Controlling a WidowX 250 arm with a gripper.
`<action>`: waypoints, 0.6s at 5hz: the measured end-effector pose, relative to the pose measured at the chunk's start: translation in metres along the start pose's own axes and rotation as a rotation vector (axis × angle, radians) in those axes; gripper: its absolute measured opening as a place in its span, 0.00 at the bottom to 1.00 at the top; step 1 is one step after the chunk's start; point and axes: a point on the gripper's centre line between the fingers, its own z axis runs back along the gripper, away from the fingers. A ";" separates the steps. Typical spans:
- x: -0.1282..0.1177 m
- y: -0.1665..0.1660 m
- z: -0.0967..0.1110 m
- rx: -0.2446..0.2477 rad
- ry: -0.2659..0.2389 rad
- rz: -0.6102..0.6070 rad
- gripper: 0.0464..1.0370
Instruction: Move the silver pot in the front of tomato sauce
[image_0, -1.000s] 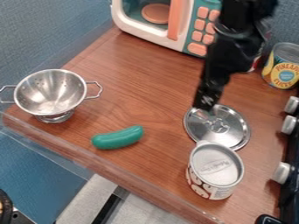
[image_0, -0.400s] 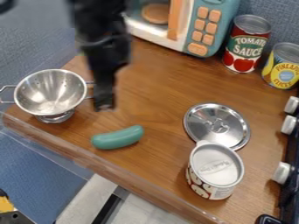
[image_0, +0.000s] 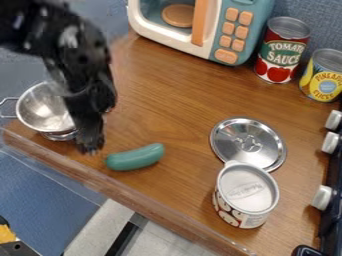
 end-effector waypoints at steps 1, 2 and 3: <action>-0.006 0.004 -0.008 -0.004 0.019 0.017 0.96; -0.011 0.011 -0.012 0.002 0.034 0.051 0.96; -0.015 0.017 -0.015 0.011 0.043 0.075 0.91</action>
